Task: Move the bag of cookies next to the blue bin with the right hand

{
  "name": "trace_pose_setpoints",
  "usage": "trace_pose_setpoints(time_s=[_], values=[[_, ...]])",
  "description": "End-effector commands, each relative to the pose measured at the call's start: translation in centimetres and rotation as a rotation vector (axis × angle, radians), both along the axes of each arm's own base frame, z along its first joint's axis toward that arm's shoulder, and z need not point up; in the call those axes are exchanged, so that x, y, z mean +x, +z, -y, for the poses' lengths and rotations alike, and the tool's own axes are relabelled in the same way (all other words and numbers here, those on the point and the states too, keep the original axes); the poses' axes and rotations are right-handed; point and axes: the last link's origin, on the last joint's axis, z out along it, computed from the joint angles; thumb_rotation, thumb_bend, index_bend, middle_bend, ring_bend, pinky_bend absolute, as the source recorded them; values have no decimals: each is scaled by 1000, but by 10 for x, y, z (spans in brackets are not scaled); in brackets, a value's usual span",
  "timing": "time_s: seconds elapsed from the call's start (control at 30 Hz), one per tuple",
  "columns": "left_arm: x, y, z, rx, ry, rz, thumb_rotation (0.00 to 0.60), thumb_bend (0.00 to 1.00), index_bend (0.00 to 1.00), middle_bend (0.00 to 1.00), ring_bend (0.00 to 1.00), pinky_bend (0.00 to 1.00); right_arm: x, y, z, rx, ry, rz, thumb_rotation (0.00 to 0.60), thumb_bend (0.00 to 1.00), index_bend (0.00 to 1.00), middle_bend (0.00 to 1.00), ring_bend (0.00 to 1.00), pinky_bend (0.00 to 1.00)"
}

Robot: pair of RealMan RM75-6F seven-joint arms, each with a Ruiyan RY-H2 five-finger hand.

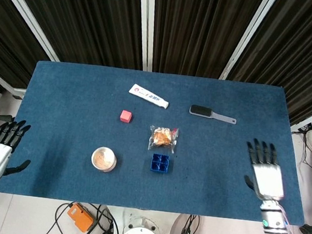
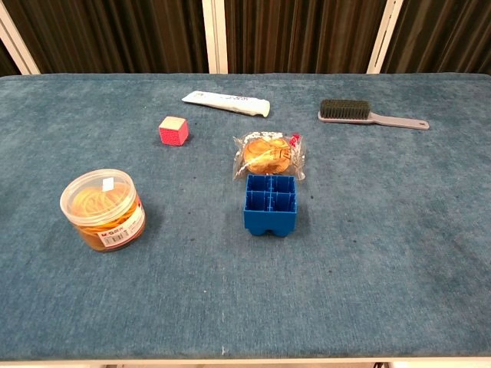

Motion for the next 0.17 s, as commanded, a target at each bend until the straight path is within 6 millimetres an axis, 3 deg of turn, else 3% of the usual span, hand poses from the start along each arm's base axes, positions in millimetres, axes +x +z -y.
trace_pose_setpoints(time_s=[0.03, 0.17], values=[[2, -3, -1, 2, 1, -4, 600, 158, 0, 0, 0, 5, -47, 28, -40, 6, -37, 31, 600, 333, 0, 0, 0, 0], [2, -5, -1, 13, 10, -13, 600, 158, 0, 0, 0, 5, -44, 32, -38, 23, 1, 61, 600, 334, 0, 0, 0, 0]])
